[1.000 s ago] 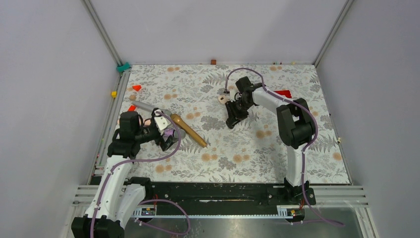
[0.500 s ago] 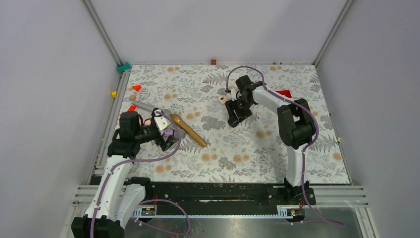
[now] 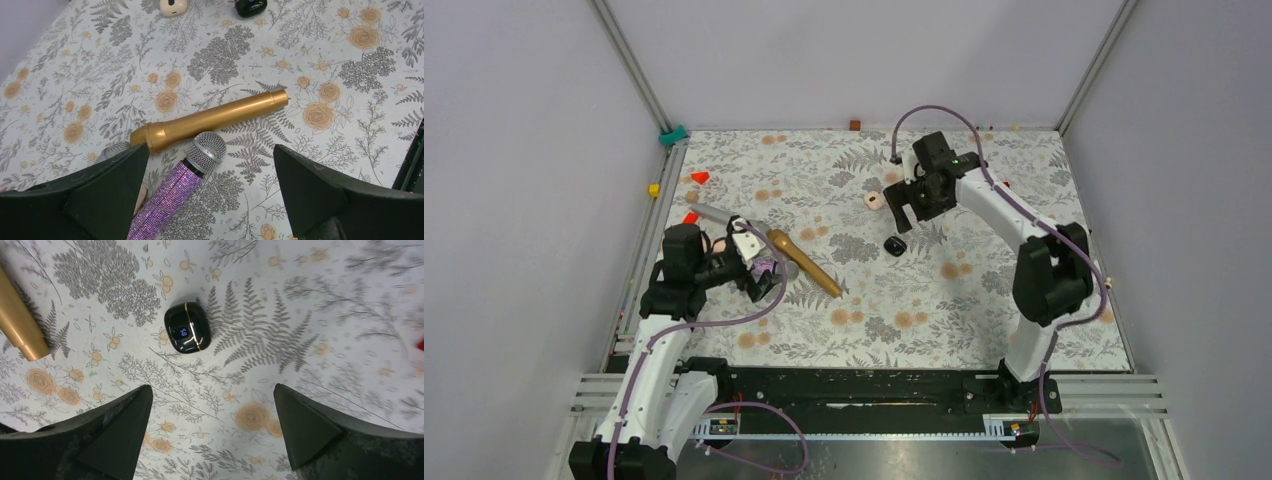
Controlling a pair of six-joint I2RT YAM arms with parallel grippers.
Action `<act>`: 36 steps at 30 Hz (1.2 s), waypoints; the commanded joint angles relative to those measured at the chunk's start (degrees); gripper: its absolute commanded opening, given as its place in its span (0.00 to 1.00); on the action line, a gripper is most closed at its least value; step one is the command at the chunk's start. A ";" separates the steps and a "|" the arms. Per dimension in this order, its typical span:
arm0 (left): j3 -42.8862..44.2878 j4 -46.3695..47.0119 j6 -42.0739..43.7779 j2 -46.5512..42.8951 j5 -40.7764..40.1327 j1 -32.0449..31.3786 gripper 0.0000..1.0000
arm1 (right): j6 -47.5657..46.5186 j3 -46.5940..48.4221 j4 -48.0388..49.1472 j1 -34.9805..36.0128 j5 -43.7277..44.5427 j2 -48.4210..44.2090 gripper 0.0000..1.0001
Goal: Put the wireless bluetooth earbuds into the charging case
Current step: Place the charging case at the center of the board, then reset both arms
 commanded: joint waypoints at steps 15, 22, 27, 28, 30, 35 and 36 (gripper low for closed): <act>11.41 8.30 -23.73 -3.89 -17.91 0.90 0.99 | 0.53 -4.15 1.84 0.05 14.66 -42.00 0.99; 30.86 -9.79 -19.54 -5.45 -22.97 0.90 0.99 | 2.34 -10.63 7.74 0.05 12.09 -60.23 1.00; 35.40 -14.09 -22.46 -9.63 -28.90 0.89 0.99 | 1.54 -19.84 13.73 0.06 9.30 -75.08 0.99; 35.15 -14.13 -23.33 -10.58 -30.33 0.86 0.98 | 0.90 -21.91 15.14 0.05 9.14 -78.16 0.99; 33.35 -13.34 -25.24 -12.43 -32.26 0.98 0.99 | 0.31 -25.40 18.15 -0.01 9.08 -83.12 1.00; 26.80 -11.50 -26.30 -14.12 -22.68 4.74 0.99 | 3.52 -25.27 18.35 0.01 10.64 -85.66 0.99; 26.84 -11.60 -26.41 -14.02 -22.13 5.08 0.99 | 3.67 -25.28 18.36 -0.03 10.21 -85.68 1.00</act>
